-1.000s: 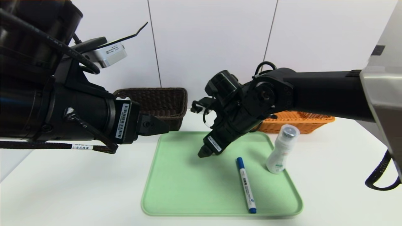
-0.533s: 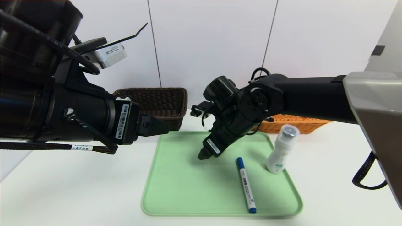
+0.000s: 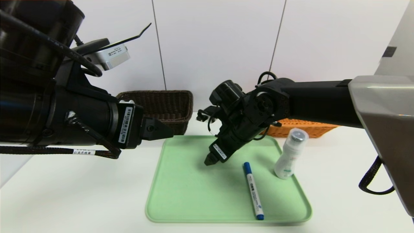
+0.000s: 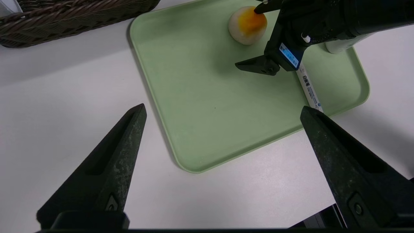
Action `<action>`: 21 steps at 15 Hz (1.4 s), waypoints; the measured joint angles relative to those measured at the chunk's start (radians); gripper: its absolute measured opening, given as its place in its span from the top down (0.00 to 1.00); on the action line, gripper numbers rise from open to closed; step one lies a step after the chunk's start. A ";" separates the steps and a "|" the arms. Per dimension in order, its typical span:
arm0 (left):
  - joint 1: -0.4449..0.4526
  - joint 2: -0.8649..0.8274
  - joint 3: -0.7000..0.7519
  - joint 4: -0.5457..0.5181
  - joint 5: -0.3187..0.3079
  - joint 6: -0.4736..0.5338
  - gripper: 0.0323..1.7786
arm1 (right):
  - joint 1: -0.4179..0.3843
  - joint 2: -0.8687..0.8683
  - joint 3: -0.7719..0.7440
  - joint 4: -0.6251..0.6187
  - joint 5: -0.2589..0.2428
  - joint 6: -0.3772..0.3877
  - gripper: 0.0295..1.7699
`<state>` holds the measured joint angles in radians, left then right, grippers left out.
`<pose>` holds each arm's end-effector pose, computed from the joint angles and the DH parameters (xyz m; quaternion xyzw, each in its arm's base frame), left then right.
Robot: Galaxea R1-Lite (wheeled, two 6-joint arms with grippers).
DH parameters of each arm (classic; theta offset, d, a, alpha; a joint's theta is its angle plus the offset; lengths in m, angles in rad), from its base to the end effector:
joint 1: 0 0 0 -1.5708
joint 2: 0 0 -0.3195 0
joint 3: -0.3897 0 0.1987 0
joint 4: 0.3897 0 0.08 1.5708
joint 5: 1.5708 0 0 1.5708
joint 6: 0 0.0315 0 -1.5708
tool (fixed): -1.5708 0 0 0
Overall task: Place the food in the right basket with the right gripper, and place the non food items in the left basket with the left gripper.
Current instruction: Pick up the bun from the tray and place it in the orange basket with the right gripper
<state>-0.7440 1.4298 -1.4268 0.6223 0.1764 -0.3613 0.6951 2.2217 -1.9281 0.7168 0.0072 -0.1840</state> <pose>0.1723 -0.1511 0.3263 -0.0297 0.3190 -0.2126 0.9231 0.3459 0.2888 0.1788 -0.2380 0.4261 0.3416 0.8032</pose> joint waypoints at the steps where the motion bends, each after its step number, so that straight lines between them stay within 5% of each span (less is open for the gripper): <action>1: 0.000 0.000 0.000 0.000 0.000 0.000 0.05 | 0.000 0.000 0.000 0.000 0.000 0.000 0.04; 2: 0.000 -0.001 0.000 0.000 0.000 0.000 0.05 | 0.000 0.000 0.000 0.001 0.000 0.000 0.04; 8: 0.000 -0.002 0.000 0.000 0.000 0.000 0.05 | 0.001 0.000 0.000 0.001 0.000 0.000 0.54; 9: 0.000 -0.003 0.001 0.000 0.000 0.000 0.05 | 0.001 0.000 0.000 0.001 0.000 -0.001 0.69; 10: 0.000 -0.004 0.004 -0.001 0.000 0.000 0.05 | 0.001 0.000 0.000 0.001 0.002 -0.001 0.95; 21: 0.000 -0.025 0.014 -0.001 0.000 -0.001 0.05 | -0.001 -0.091 0.000 -0.002 0.011 0.008 0.99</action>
<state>-0.7440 1.4047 -1.4128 0.6215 0.1768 -0.3626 0.6945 2.1306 -1.9281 0.7149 0.0181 -0.1760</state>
